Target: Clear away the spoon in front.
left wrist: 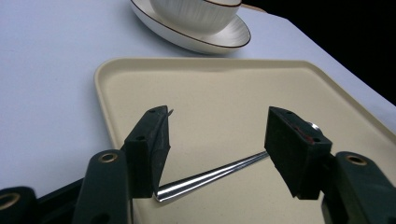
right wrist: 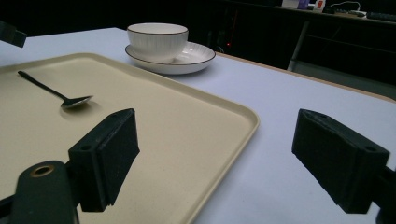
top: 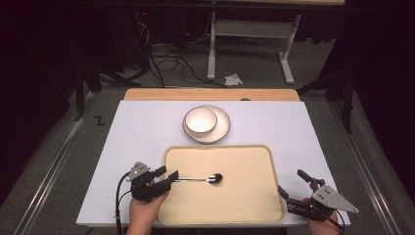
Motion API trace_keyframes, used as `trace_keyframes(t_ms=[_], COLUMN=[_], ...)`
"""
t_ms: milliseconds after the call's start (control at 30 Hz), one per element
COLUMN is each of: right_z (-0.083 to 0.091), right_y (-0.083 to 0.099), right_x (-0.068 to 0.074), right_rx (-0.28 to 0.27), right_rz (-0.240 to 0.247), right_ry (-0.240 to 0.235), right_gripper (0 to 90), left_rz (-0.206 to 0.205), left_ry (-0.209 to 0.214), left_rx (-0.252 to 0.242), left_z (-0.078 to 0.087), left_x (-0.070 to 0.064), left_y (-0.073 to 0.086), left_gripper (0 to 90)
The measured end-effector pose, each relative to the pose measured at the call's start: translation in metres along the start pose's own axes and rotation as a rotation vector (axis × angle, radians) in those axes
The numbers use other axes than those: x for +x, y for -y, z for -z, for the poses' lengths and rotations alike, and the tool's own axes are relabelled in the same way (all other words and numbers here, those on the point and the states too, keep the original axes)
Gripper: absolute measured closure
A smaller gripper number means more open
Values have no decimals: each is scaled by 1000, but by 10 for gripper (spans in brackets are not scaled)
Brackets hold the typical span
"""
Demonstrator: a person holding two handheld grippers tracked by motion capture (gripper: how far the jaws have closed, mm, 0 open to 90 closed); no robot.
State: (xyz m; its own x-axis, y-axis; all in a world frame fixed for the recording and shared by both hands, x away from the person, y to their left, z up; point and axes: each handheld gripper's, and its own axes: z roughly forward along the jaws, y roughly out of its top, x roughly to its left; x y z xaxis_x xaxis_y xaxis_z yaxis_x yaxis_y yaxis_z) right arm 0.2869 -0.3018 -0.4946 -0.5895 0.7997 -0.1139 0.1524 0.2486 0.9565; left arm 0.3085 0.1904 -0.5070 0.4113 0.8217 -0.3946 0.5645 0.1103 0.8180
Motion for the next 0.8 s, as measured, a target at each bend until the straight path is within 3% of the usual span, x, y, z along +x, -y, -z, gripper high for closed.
trace_keyframes(t_ms=[167,333,367,433,467,633,800], right_z=[0,0,0,0,0,-1,-1], right_y=[0,0,0,0,0,0,0], right_x=[0,0,0,0,0,0,0], right_rx=[1,0,1,0,0,1,3], right_rz=[-2,-1,-1,-2,-2,-3,-6], right_ry=[-1,-3,-1,-4,-4,-5,-5], right_gripper=[155,156,155,155,156,156,156], left_rz=[-23,-73,-97,-129,-179,-231,-254], left_ry=[-5,-24,-28,-57,-95,-158,-176], left_rx=[16,73,102,131,157,225,270], left_z=[0,-3,-5,-8,-10,-20,-26], left_x=[2,4,3,1,-2,-1,0], left_y=[-1,-1,-1,-2,-3,-2,0], left_gripper=[487,733,733,847,900,900,900])
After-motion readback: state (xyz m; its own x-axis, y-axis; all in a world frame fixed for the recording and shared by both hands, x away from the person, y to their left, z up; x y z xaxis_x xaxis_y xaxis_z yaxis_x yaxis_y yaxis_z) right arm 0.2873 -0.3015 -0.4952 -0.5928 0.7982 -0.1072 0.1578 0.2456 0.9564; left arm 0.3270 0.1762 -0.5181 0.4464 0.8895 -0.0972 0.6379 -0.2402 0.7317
